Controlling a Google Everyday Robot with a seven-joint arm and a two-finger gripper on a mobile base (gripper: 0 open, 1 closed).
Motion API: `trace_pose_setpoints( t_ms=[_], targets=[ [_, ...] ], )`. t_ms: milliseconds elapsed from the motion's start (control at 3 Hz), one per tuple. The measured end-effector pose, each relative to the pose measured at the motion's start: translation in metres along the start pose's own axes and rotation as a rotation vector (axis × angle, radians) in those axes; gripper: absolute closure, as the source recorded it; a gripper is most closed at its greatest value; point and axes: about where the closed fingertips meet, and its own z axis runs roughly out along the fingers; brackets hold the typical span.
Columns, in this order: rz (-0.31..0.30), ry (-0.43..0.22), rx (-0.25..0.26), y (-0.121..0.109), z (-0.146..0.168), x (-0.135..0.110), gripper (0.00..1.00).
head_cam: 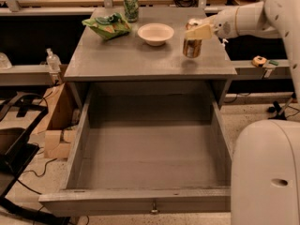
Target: Pick orange can from top drawer and place on counter
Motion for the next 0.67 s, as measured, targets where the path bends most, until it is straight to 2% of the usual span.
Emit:
trace_pose_setpoints(
  t_ms=[333, 667],
  targets=[
    [0.027, 0.029, -0.001, -0.0091, 0.0122, 0.0433, 1.0],
    [0.027, 0.029, -0.001, -0.0095, 0.0091, 0.0359, 0.84]
  ],
)
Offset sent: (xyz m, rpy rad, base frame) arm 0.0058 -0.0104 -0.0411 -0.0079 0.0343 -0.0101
